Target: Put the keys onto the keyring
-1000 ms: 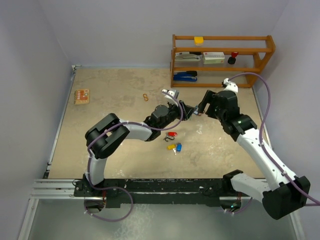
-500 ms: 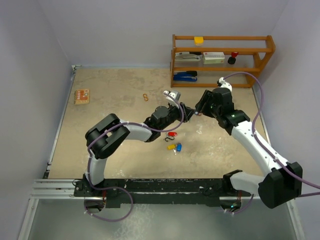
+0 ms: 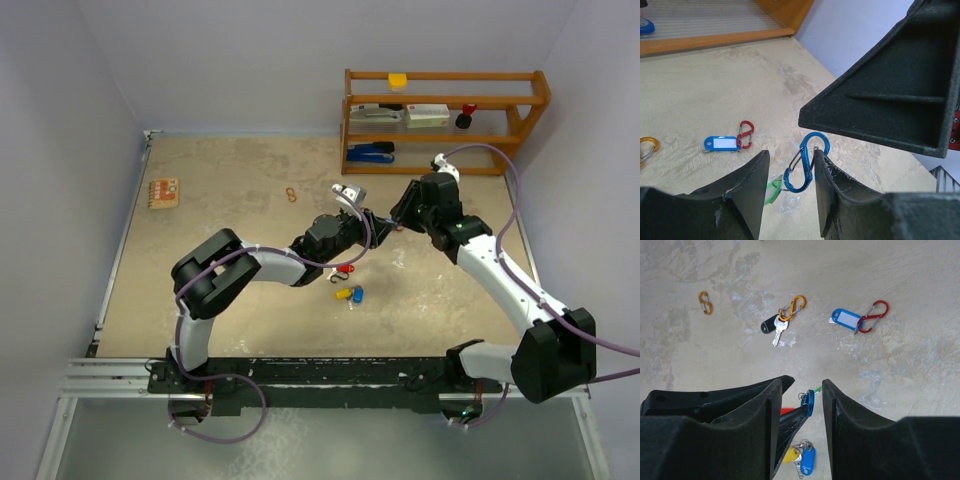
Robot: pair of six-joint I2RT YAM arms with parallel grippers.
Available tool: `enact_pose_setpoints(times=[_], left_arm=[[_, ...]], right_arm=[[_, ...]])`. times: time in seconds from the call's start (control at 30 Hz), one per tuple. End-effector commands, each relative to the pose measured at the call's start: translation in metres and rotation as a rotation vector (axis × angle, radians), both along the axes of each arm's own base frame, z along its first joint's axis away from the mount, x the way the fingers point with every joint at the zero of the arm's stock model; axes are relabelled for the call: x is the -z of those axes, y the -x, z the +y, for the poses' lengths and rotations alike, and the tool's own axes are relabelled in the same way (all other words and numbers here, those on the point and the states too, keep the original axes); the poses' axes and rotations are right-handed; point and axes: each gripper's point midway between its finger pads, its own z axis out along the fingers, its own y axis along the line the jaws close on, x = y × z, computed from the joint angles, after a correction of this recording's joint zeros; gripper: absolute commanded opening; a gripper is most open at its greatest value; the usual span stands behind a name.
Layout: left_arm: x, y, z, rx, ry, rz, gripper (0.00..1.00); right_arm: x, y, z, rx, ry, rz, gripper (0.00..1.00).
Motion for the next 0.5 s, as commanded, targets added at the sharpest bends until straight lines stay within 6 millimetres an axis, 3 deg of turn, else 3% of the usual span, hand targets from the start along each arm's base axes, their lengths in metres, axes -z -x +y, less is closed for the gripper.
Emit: enact_pose_setpoints(times=[0.0,0.47], left_arm=[[-0.0523,0.0042,-0.0028,0.017,0.073,-0.1,0.39],[-0.0613,-0.0014,-0.0031,-0.005,0.076,-0.118,0.39]], right_arm=[[-0.0086,-0.0078,0.002,0.007,-0.029,-0.034,0.4],[0.0012,-0.0027,0.0002,0.004,-0.029,-0.003,0.39]])
